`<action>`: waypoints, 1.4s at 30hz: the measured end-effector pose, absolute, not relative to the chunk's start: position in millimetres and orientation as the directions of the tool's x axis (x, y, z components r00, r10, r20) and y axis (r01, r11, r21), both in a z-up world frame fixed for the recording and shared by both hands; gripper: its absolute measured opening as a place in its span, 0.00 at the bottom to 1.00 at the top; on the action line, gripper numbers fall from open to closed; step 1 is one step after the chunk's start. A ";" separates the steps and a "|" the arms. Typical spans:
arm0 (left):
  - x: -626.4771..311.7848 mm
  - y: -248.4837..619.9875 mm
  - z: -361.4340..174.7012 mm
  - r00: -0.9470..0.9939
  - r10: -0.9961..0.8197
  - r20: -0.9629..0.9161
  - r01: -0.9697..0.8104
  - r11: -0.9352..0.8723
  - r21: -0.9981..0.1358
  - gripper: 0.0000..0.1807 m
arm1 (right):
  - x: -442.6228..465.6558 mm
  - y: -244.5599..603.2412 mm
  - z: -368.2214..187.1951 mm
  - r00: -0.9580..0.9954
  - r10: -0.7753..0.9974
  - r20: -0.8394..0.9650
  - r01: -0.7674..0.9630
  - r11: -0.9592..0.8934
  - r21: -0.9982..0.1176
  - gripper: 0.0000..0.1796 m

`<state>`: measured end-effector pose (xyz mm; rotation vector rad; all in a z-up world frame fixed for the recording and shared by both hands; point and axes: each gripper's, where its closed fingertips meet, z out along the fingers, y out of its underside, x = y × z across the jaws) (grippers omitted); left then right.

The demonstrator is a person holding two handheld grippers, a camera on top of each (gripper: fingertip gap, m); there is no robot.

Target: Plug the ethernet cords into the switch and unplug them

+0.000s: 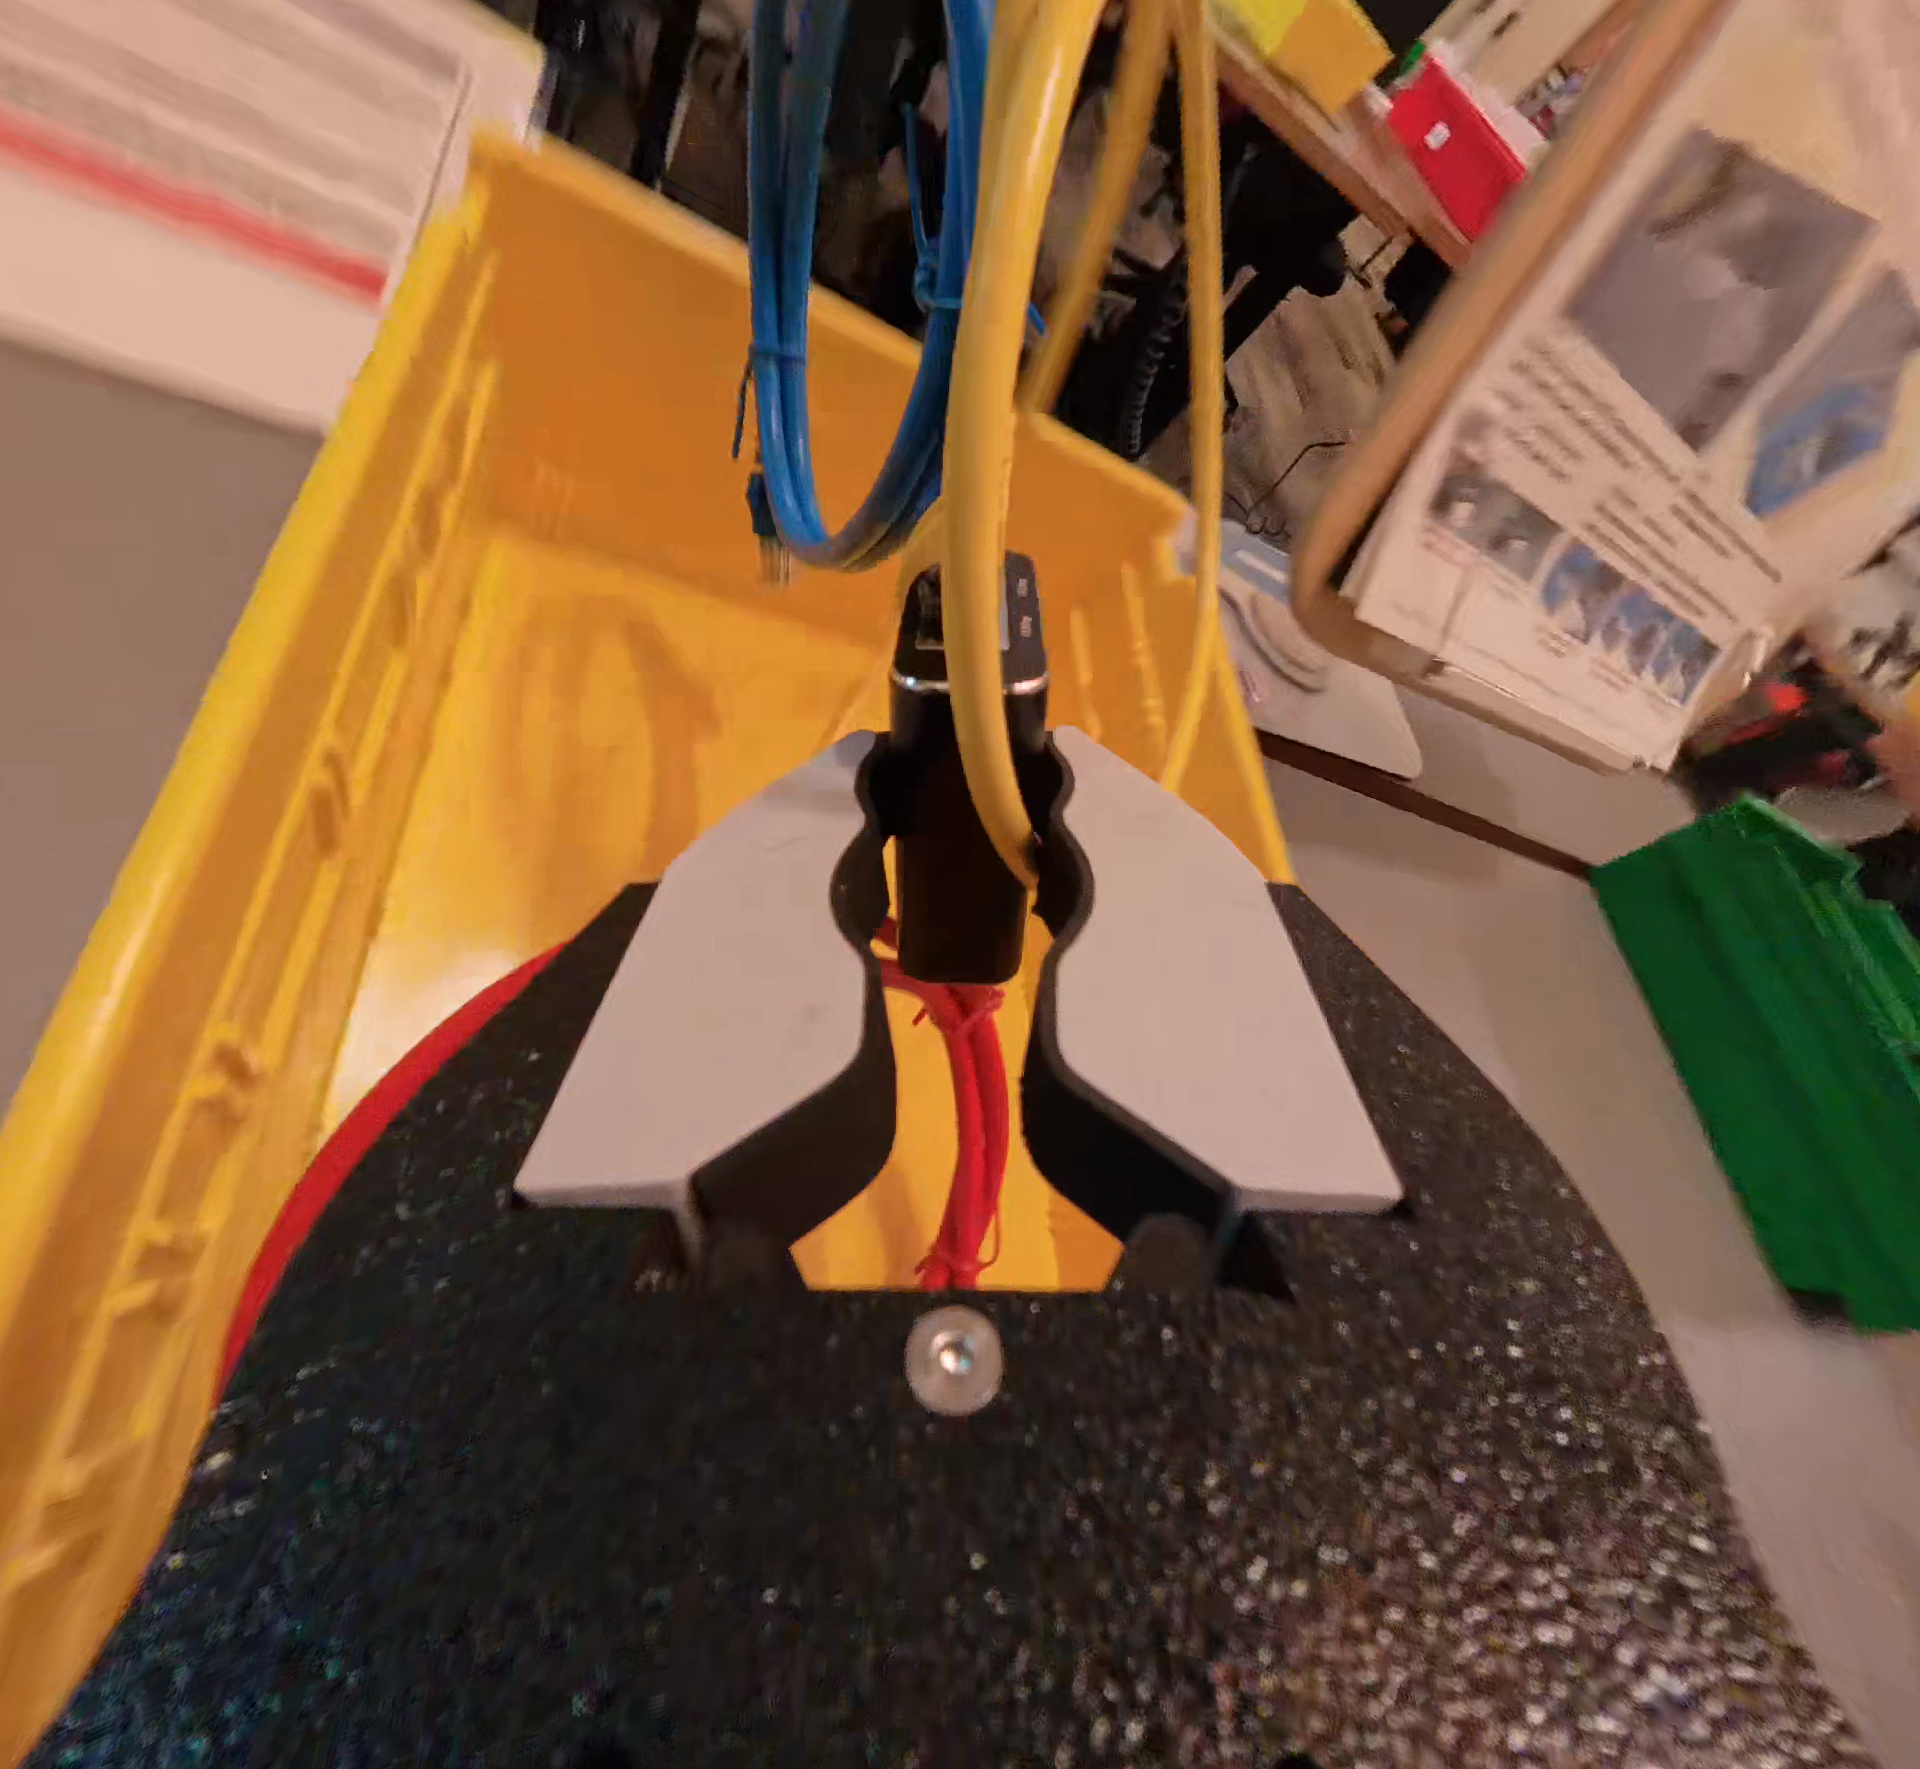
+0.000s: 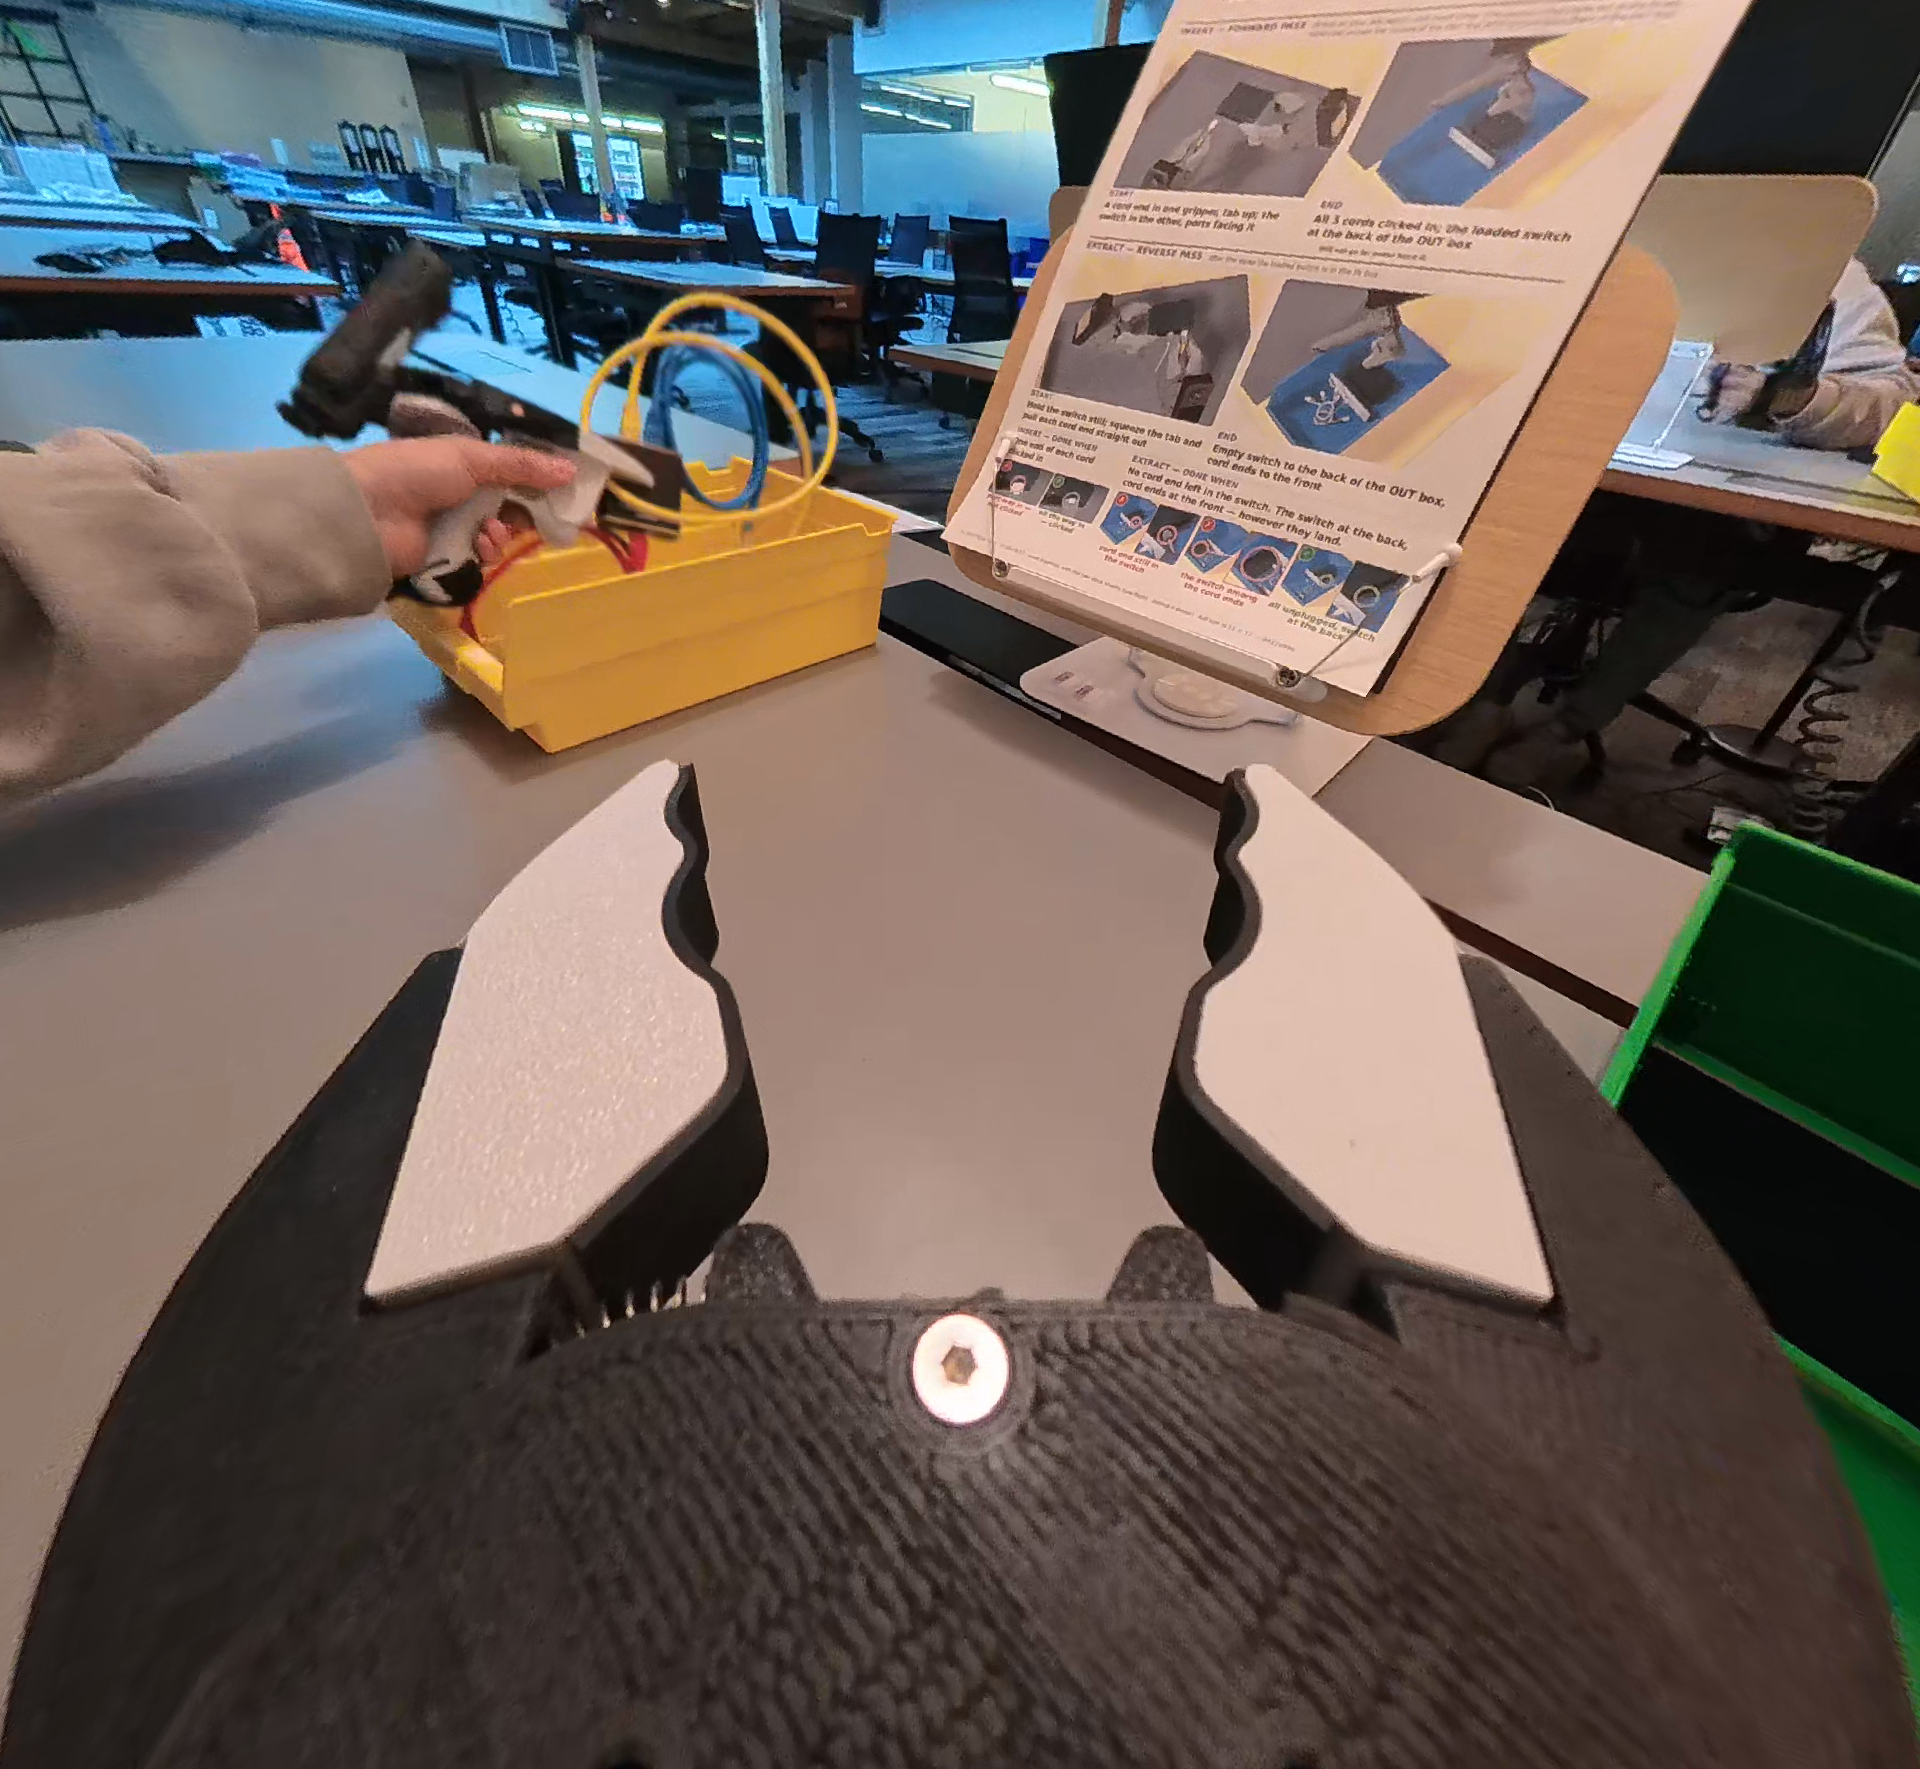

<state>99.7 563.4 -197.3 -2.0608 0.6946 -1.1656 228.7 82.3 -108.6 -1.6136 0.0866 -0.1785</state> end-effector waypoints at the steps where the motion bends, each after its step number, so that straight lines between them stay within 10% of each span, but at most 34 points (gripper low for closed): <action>1: 99.2 559.1 -181.2 0.448 -0.762 0.468 -0.140 -0.577 -0.805 0.13 | 227.1 81.9 -107.2 0.984 -0.164 0.066 0.059 -0.051 -0.997 0.52; 9: 81.9 482.8 -26.0 0.225 -0.971 0.081 -0.196 -0.126 -0.972 0.13 | 213.3 76.2 -88.4 0.978 -0.159 0.132 0.127 -0.041 -0.991 0.52; 15: 60.7 364.3 21.2 -0.236 -0.955 0.178 -0.358 -0.085 -0.930 0.13 | 201.7 58.3 -56.6 0.966 -0.169 0.195 0.200 0.015 -0.980 0.52; 21: 32.2 249.1 -41.7 -0.603 -0.693 0.396 -0.638 0.121 -0.760 0.13 | 186.4 38.7 -25.2 0.970 -0.155 0.187 0.206 0.113 -0.972 0.51; 31: 23.6 136.6 -189.3 -0.566 -0.366 0.738 -0.805 0.437 -0.401 0.13 | 141.7 58.0 -46.6 0.967 0.098 0.235 0.232 0.043 -0.972 0.56; 42: 93.6 165.7 -287.8 -0.733 -0.666 0.139 -0.664 0.656 -0.360 0.24 | 154.7 73.9 -84.3 0.968 0.166 0.186 0.191 -0.016 -0.981 0.56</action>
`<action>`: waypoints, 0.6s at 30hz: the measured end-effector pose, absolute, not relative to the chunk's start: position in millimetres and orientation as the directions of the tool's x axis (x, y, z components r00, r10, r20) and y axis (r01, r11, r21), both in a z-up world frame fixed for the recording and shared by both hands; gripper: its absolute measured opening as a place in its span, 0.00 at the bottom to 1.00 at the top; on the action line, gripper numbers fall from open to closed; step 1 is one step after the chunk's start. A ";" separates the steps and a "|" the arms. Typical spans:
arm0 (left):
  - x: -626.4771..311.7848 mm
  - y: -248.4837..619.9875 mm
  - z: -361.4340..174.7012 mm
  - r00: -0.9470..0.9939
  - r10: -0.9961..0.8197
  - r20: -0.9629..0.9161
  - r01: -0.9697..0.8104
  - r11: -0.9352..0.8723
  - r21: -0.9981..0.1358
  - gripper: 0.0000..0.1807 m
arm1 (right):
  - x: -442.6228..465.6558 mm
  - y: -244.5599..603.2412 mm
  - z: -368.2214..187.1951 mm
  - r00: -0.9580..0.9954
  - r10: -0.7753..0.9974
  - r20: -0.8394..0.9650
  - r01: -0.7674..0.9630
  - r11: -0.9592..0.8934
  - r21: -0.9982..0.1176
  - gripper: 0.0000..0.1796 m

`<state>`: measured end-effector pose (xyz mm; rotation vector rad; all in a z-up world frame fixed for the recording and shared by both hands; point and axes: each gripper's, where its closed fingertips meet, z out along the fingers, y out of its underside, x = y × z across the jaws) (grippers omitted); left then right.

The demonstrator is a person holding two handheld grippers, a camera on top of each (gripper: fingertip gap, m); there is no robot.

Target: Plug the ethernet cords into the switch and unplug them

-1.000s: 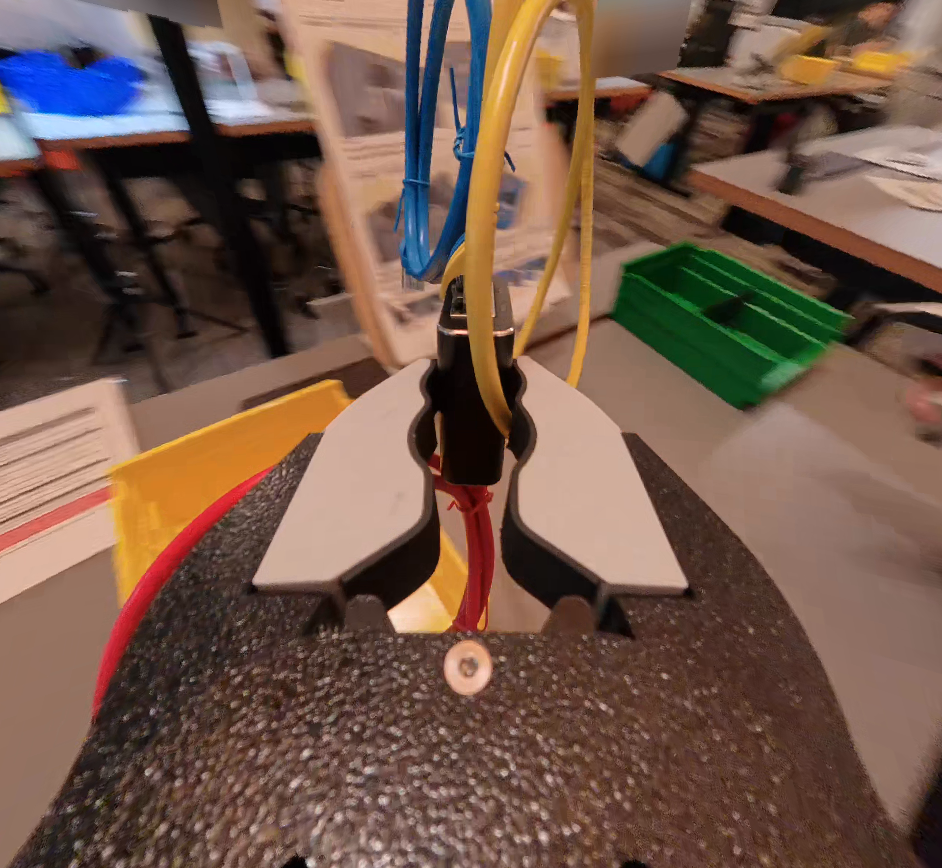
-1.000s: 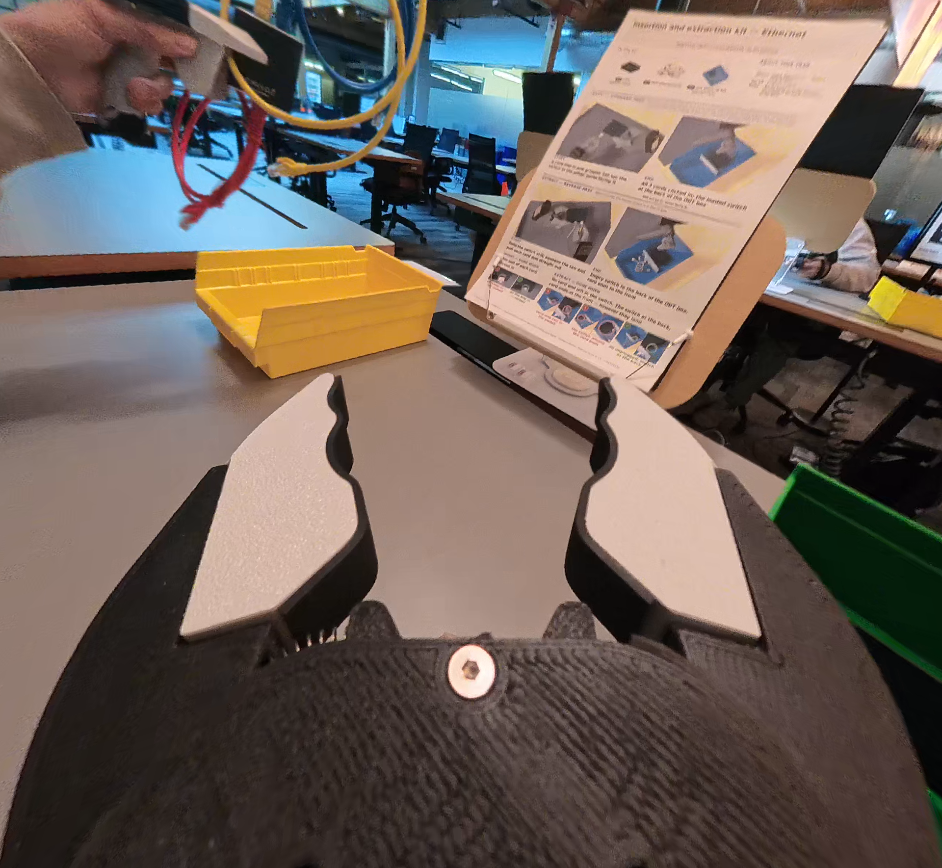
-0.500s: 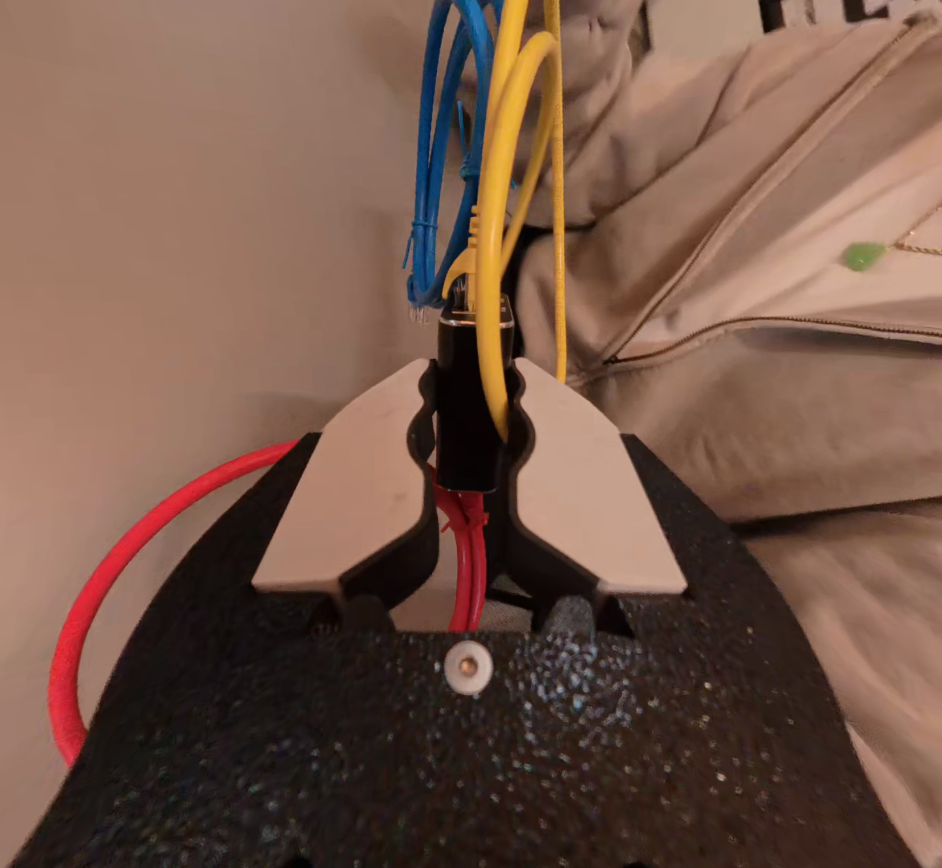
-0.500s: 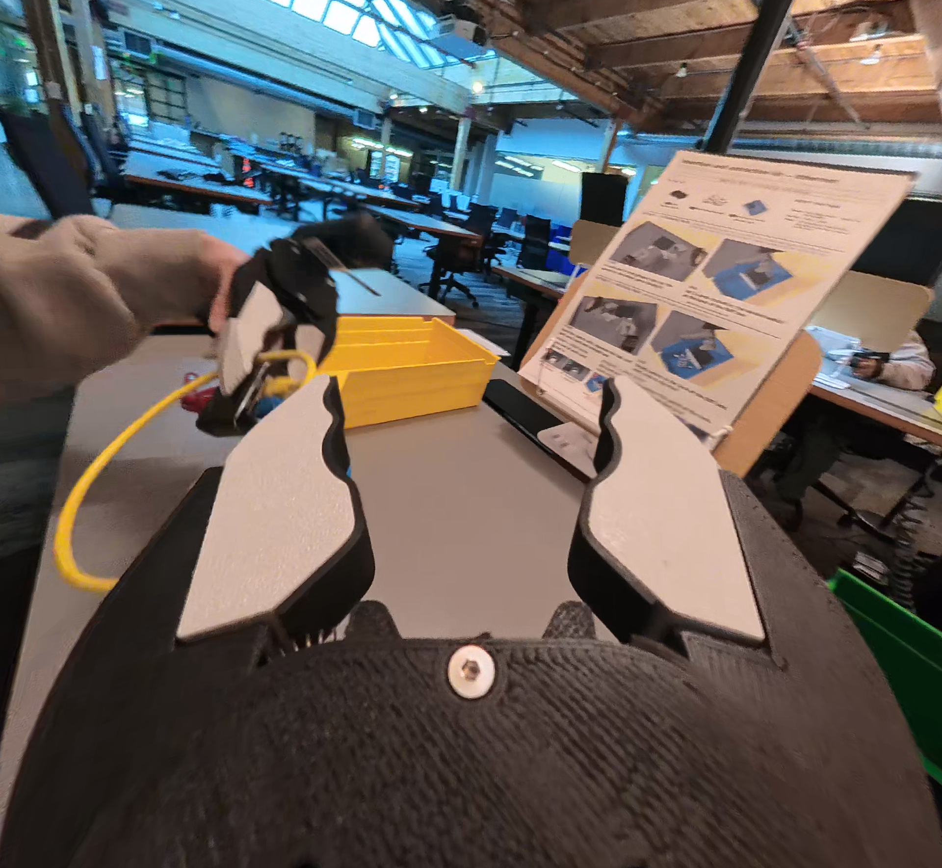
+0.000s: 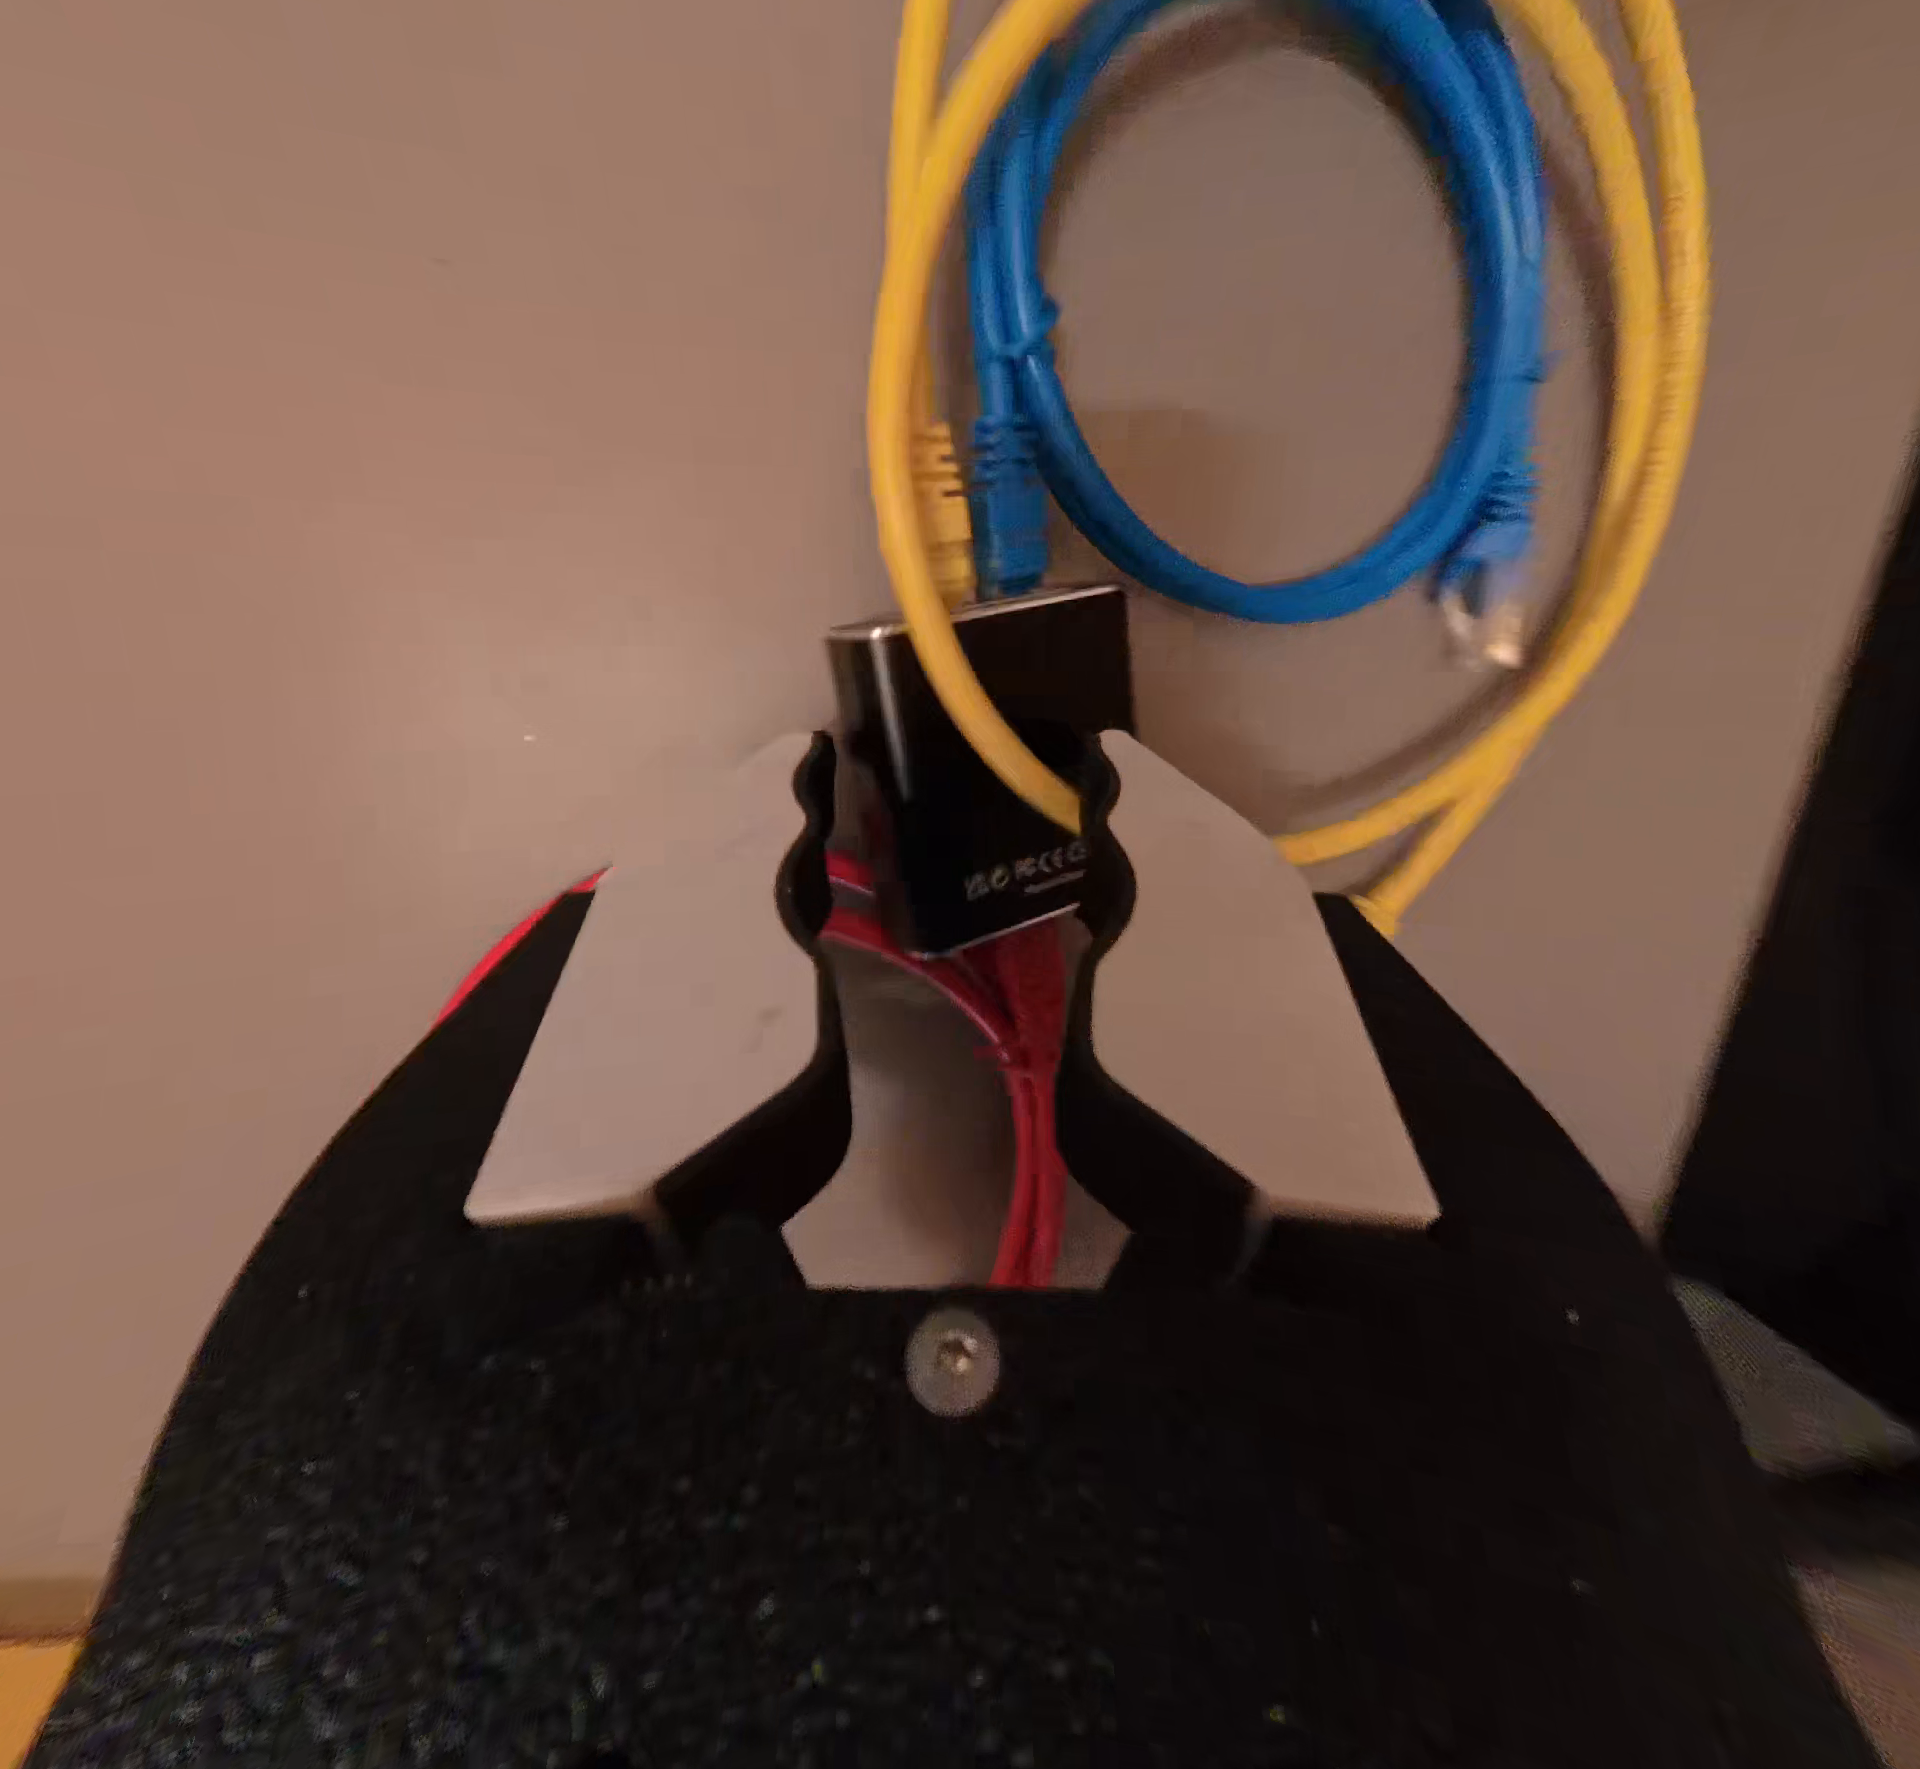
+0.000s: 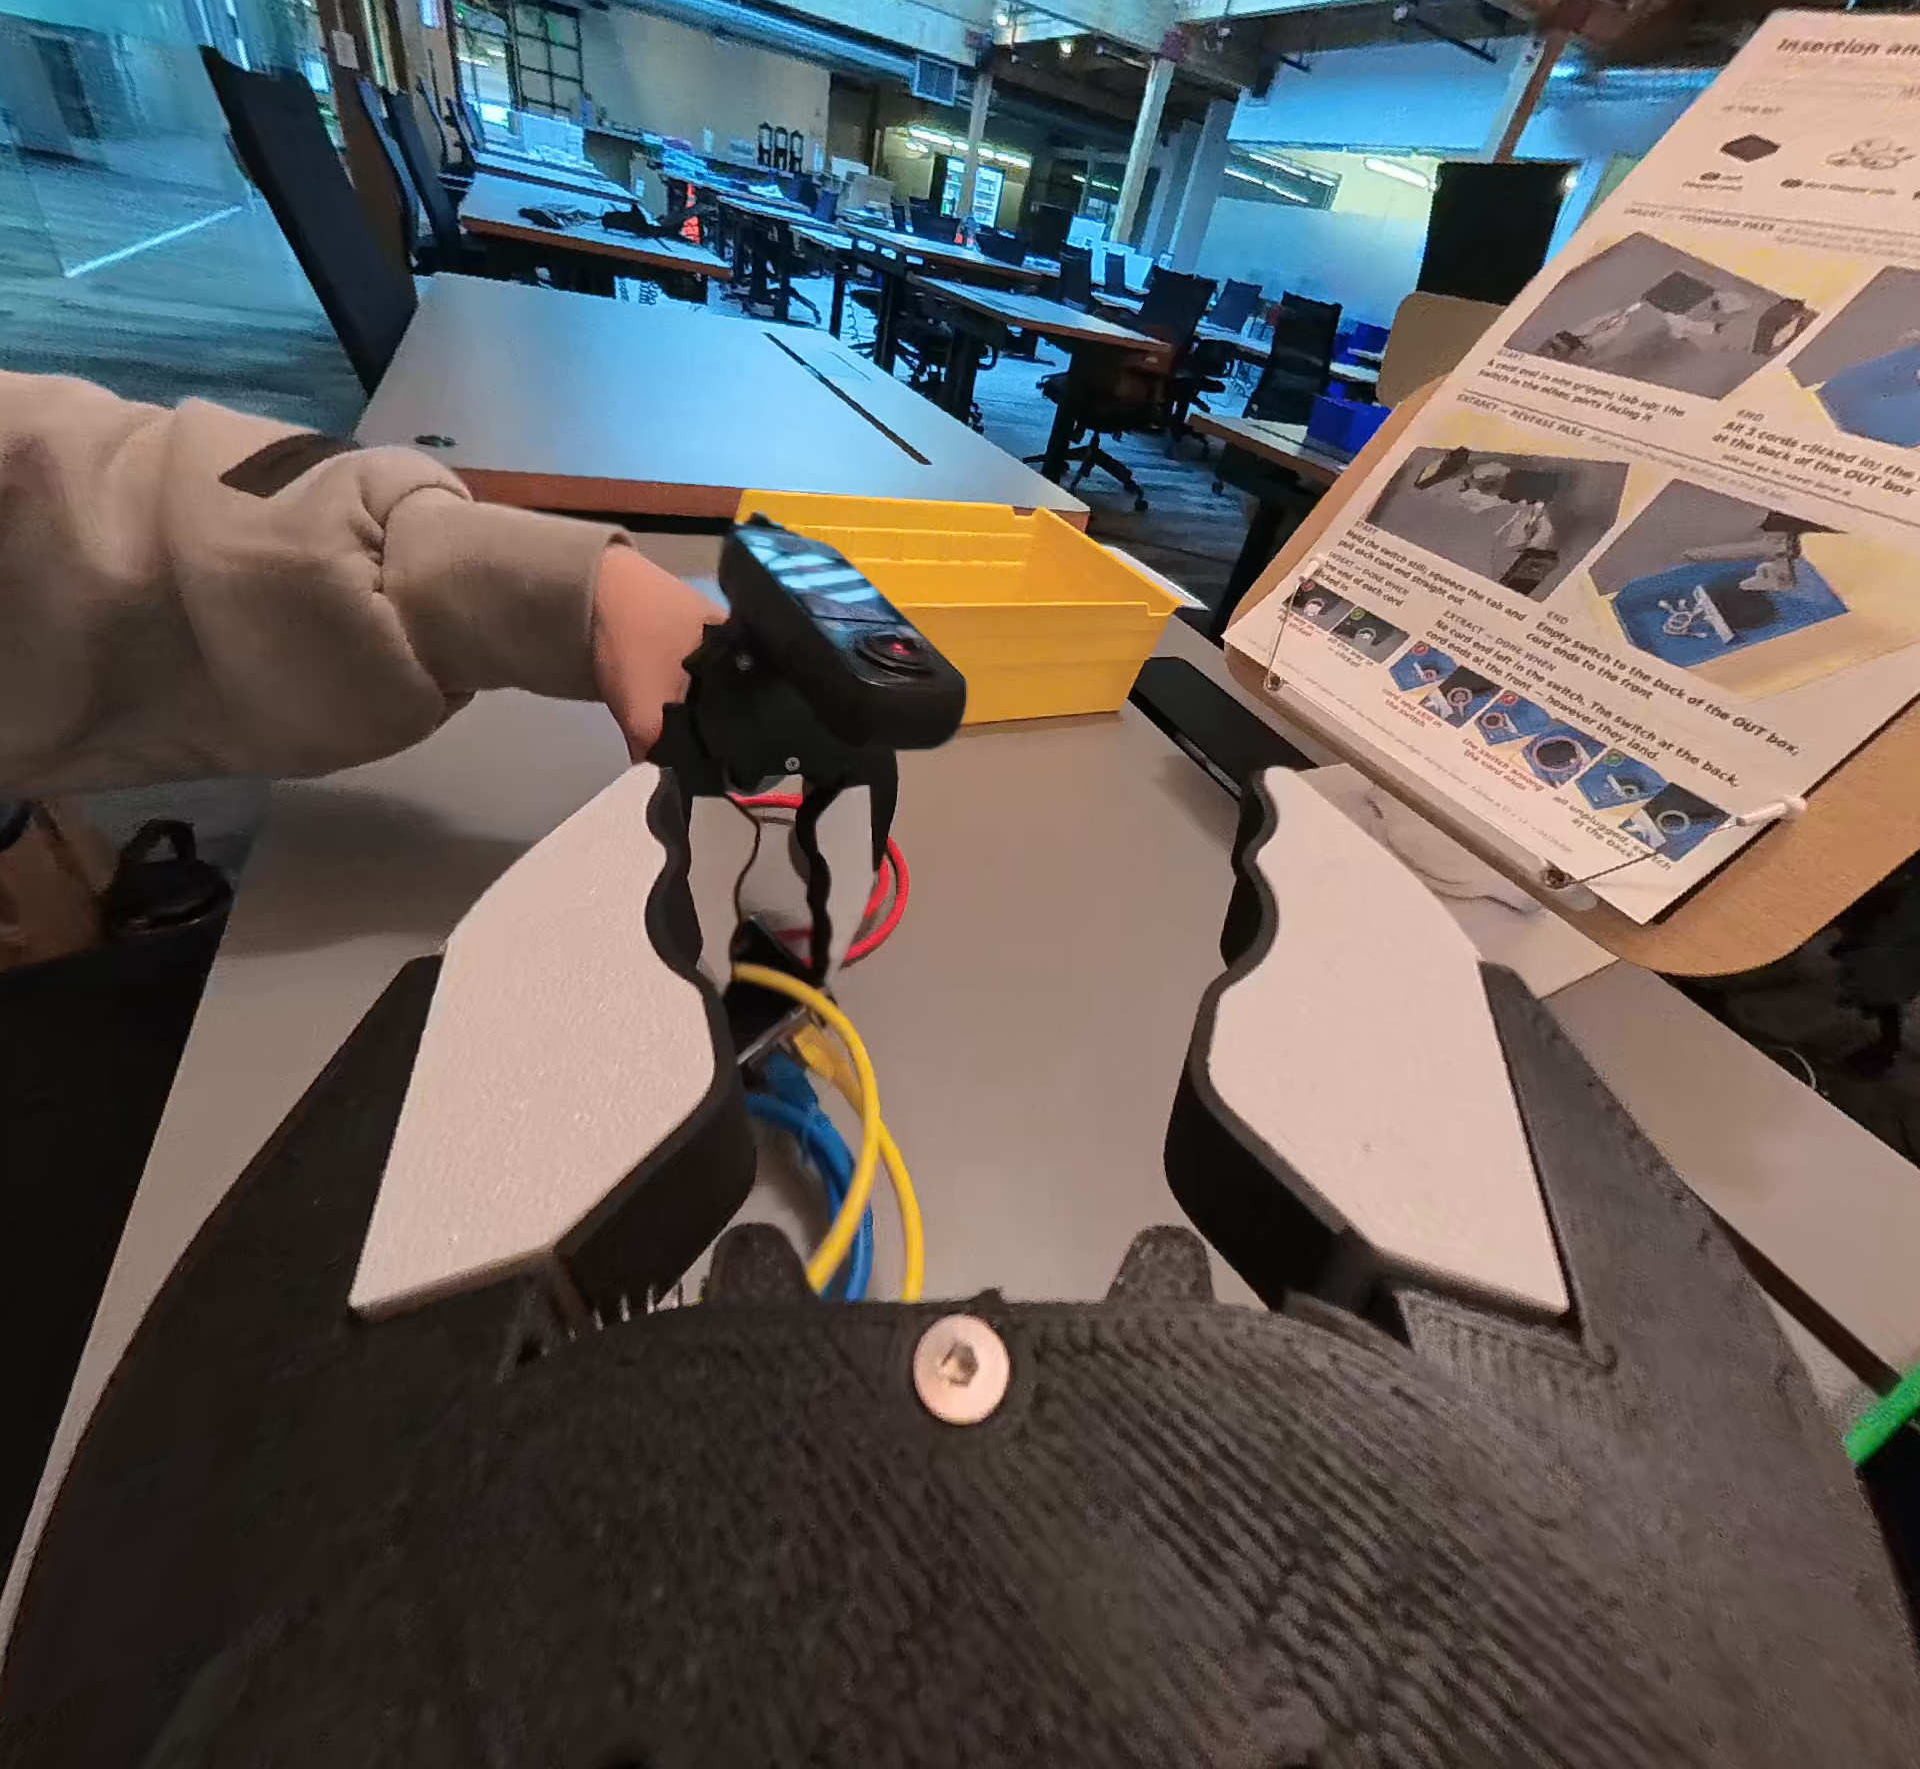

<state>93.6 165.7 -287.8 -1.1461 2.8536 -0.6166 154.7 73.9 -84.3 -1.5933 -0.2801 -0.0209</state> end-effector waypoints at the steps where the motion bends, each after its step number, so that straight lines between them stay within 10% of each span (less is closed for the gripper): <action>1: 102.1 169.4 -288.1 -0.717 -0.693 0.074 -0.661 0.642 -0.389 0.27 | 156.4 74.5 -85.7 0.970 0.165 0.179 0.185 -0.017 -0.983 0.56; 12: 66.2 178.5 -277.2 -0.641 -0.763 -0.085 -0.538 0.526 -0.659 0.42 | 165.7 74.0 -97.7 0.964 0.143 0.222 0.233 -0.060 -0.971 0.55; 18: 70.9 178.8 -290.5 -0.650 -0.690 -0.320 -0.446 0.686 -0.575 0.43 | 165.4 77.5 -98.4 0.966 0.160 0.202 0.211 -0.041 -0.977 0.55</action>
